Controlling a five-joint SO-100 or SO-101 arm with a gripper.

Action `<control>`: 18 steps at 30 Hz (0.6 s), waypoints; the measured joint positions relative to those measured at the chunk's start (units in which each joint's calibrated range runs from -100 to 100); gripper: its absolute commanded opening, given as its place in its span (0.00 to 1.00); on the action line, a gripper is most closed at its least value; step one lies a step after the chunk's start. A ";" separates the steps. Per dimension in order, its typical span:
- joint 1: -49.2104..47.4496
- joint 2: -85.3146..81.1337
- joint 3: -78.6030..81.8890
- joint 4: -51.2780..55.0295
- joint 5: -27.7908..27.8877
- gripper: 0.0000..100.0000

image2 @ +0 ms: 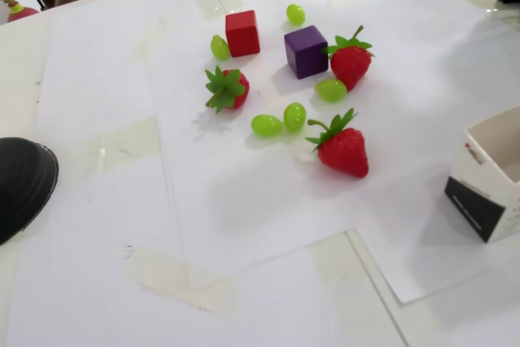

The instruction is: Put the purple cube on top of the red cube

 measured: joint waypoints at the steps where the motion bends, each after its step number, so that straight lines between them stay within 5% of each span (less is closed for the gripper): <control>1: 0.60 1.91 -1.99 0.16 0.00 0.00; 18: 3.15 36.26 -31.04 -2.13 2.10 0.00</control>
